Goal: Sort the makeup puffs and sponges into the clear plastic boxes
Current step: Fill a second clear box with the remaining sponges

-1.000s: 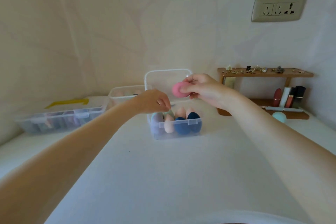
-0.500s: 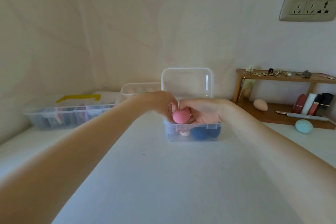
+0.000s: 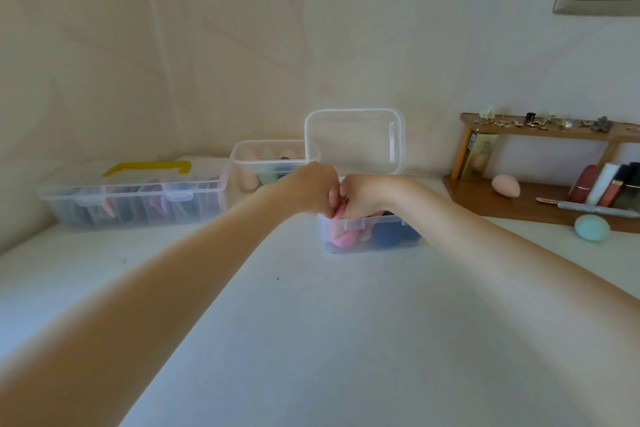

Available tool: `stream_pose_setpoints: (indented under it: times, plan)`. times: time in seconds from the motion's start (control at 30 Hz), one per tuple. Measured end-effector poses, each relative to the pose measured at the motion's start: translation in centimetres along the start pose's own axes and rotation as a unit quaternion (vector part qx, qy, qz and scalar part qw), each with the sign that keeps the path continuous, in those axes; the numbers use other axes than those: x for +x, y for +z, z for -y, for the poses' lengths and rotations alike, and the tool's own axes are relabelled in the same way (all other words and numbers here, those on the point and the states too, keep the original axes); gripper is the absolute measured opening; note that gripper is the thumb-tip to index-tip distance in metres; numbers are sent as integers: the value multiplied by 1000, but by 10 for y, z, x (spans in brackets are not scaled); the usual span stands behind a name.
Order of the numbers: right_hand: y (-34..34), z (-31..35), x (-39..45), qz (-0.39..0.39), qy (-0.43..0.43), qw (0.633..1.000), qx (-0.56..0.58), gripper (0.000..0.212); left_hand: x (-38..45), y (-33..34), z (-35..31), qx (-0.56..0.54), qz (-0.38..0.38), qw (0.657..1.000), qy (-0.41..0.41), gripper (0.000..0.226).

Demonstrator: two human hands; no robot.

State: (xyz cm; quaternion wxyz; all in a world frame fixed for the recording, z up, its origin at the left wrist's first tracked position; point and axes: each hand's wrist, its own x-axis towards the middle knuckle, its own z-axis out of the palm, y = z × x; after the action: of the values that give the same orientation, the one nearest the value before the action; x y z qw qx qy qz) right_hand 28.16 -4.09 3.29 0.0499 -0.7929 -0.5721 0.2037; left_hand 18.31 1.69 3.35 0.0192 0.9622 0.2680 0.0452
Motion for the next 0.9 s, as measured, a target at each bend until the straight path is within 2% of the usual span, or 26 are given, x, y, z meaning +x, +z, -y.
stream_pose_setpoints:
  times: [0.07,0.17,0.2,0.27,0.33,0.4,0.47,0.53,0.6,0.67,0.73,0.87,0.9]
  plan:
    - [5,3,4,5,11,1000,-23,22,-1,4,-4,59,-42,997,-28,24]
    - [4,5,4,11,16,999,-34,21,-2,5,-8,67,-65,995,-32,19]
    - [0,2,2,15,11,1000,-6,18,-3,4,-8,59,-60,996,-27,16]
    - [-12,-7,-7,72,8,989,131,12,-5,1,-7,32,-54,998,-21,21]
    - [-23,-14,-13,131,-1,966,222,29,-4,0,-6,9,-48,999,-20,21]
    - [-21,-13,-11,116,-6,980,164,23,-3,1,-5,-3,-42,999,-24,9]
    - [-13,-1,-7,65,-15,998,12,7,-2,0,-5,-3,-28,999,-25,11]
    - [-7,11,-5,46,-31,996,-69,19,1,2,-5,3,-23,999,-26,5]
    - [-5,14,-2,51,-25,995,-76,33,1,3,-6,12,-25,999,-30,21]
    - [-3,13,-3,39,-7,996,-82,37,1,4,-4,0,-17,999,-28,27]
    - [-3,9,-4,24,-8,997,-69,28,-2,1,-2,-20,-6,1000,-21,30]
    - [-14,2,-13,46,-10,998,35,14,-14,-11,3,-70,10,997,-2,25]
    - [-17,0,-15,59,-1,997,54,19,-17,-13,3,-85,17,996,0,25]
